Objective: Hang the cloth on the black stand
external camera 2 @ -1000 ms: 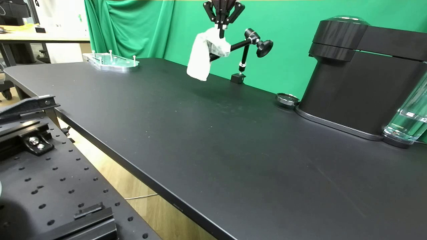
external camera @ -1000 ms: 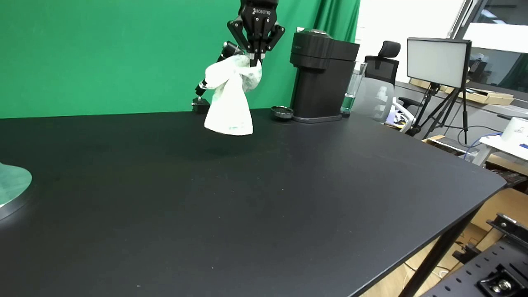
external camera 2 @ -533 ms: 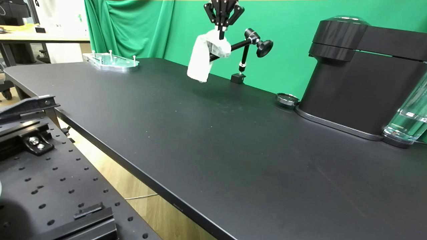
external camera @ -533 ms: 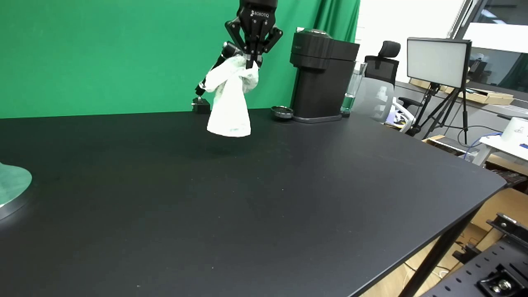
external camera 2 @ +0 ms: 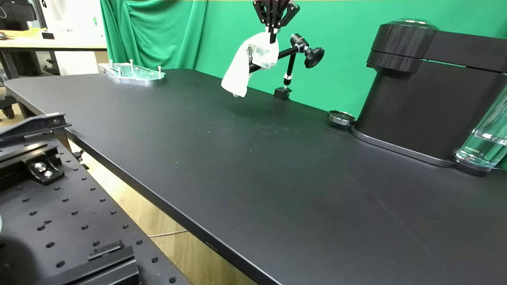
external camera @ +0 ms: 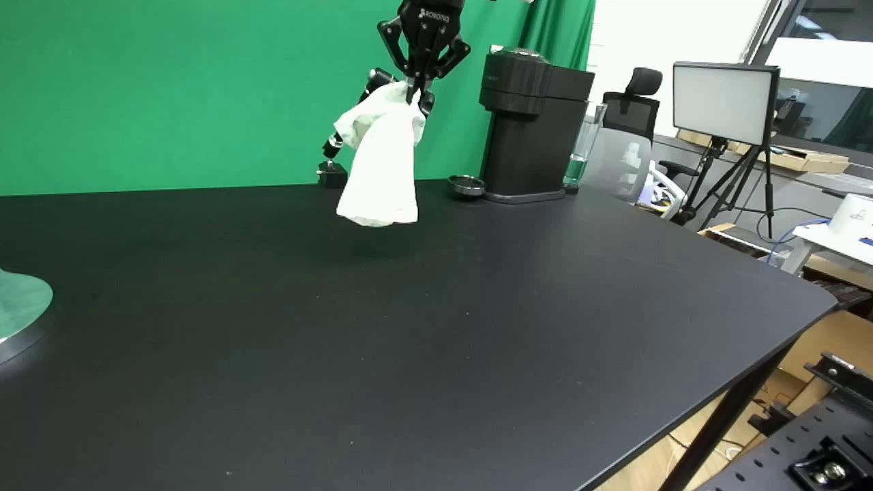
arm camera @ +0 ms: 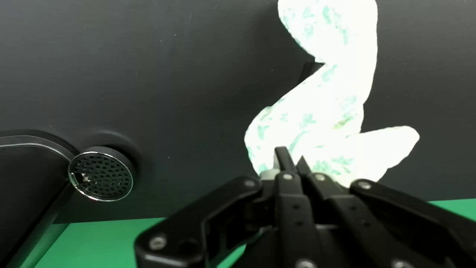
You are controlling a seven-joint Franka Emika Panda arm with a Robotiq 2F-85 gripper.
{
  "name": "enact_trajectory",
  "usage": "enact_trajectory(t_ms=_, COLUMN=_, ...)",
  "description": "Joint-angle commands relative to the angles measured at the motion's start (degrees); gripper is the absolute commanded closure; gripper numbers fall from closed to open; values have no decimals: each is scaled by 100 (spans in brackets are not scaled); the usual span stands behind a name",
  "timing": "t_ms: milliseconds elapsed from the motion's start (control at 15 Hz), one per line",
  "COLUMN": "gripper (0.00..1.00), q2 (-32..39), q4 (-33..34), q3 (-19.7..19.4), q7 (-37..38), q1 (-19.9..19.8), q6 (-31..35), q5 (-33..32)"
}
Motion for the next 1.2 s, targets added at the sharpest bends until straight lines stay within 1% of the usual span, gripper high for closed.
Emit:
enact_trajectory(t_ms=0, gripper=100, q2=-37, q4=-73, q3=-62, q7=291, q1=-57, q6=202, q5=133)
enact_trajectory(t_ms=200, gripper=100, q2=-18, q4=-104, q3=-105, q7=366, q1=-94, q6=270, q5=176)
enact_trajectory(t_ms=267, gripper=73, q2=-10, q4=-112, q3=-113, q7=376, q1=-105, q6=254, q5=197)
enact_trajectory(t_ms=333, gripper=71, q2=-9, q4=-126, q3=-100, q7=340, q1=-125, q6=259, q5=273)
enact_trajectory(t_ms=400, gripper=66, q2=-16, q4=-145, q3=-100, q7=334, q1=-133, q6=267, q5=302)
enact_trajectory(t_ms=467, gripper=58, q2=-24, q4=-161, q3=-92, q7=321, q1=-143, q6=277, q5=343)
enact_trajectory(t_ms=733, gripper=32, q2=-71, q4=-200, q3=-68, q7=269, q1=-152, q6=269, q5=486)
enact_trajectory(t_ms=867, gripper=18, q2=-86, q4=-227, q3=-107, q7=341, q1=-123, q6=298, q5=403)
enact_trajectory(t_ms=933, gripper=60, q2=-84, q4=-232, q3=-116, q7=352, q1=-119, q6=289, q5=379)
enact_trajectory(t_ms=1000, gripper=56, q2=-78, q4=-244, q3=-100, q7=314, q1=-135, q6=288, q5=430)
enact_trajectory(t_ms=1067, gripper=56, q2=-77, q4=-261, q3=-105, q7=326, q1=-135, q6=291, q5=428)
enact_trajectory(t_ms=1133, gripper=62, q2=-73, q4=-275, q3=-93, q7=303, q1=-146, q6=290, q5=465)
